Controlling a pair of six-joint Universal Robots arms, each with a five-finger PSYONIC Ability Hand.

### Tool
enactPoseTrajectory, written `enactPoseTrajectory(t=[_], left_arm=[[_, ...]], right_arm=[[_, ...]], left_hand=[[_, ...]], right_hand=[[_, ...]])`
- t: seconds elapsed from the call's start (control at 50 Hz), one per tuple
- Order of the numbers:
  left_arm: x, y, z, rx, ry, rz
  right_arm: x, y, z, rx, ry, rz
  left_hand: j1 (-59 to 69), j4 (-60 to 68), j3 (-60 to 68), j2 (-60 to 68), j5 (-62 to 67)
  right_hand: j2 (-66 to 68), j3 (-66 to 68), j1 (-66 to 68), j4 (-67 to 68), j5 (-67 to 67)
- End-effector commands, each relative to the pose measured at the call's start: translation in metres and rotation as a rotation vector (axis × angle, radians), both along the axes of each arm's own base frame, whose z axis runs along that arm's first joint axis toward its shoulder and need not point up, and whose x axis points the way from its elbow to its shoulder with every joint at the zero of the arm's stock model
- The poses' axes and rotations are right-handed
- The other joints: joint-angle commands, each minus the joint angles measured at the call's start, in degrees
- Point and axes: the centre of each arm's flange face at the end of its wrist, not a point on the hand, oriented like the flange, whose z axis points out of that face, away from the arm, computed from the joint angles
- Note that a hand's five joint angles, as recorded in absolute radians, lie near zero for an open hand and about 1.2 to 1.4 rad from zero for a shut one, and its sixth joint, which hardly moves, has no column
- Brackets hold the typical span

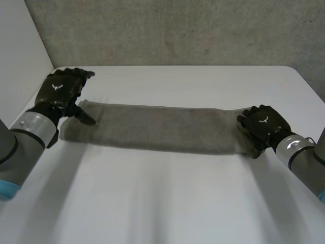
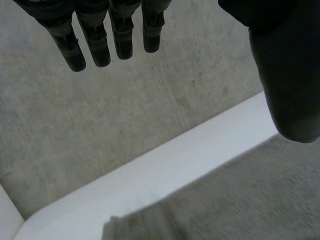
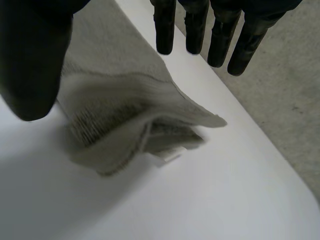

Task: Fold the towel.

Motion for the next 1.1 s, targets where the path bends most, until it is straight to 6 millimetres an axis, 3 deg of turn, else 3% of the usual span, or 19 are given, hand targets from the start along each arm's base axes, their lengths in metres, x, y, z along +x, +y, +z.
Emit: enactPoseTrajectory(t=[0.02, 0.2, 0.36, 0.66, 0.72, 0.76, 1.1], left_arm=[[0.000, 0.006, -0.015, 0.039, -0.008, 0.033], [0.001, -0.001, -0.028, 0.013, -0.002, 0.075], [0.003, 0.000, -0.034, 0.026, -0.005, 0.084], [0.007, 0.002, -0.038, 0.038, -0.008, 0.093], [0.008, 0.003, -0.038, 0.041, -0.009, 0.096], [0.008, 0.003, -0.038, 0.042, -0.009, 0.096], [0.008, 0.006, -0.041, 0.041, -0.009, 0.094]], right_arm=[[-0.007, -0.008, -0.014, -0.056, 0.059, 0.004], [-0.008, -0.015, -0.032, -0.036, 0.067, 0.000], [-0.009, -0.023, -0.030, -0.056, 0.059, -0.005], [-0.022, -0.034, -0.038, -0.027, 0.058, -0.032], [-0.021, -0.034, -0.037, -0.028, 0.048, -0.016], [-0.018, -0.033, -0.036, -0.025, 0.039, 0.013], [-0.024, -0.033, -0.033, 0.023, 0.035, 0.017]], left_hand=[[-5.79, -3.18, -2.82, -2.96, -2.80], [-5.79, -3.18, -2.82, -2.96, -2.80], [-5.79, -3.18, -2.82, -2.96, -2.80], [-5.79, -3.18, -2.82, -2.96, -2.80], [-5.96, -3.18, -2.82, -3.13, -2.97], [-5.96, -3.18, -2.82, -3.13, -2.97], [-5.96, -3.18, -2.82, -3.13, -2.97]], right_hand=[[5.72, -2.33, 5.29, -3.85, 4.72], [11.27, -2.33, 10.84, -3.85, 10.27], [30.09, -2.33, 29.66, -3.85, 29.09], [35.15, -2.33, 34.73, -3.85, 34.16], [46.26, -2.33, 45.83, -3.85, 45.26], [61.08, -2.33, 60.66, -3.85, 60.09], [61.17, -2.33, 60.74, -3.85, 60.17]])
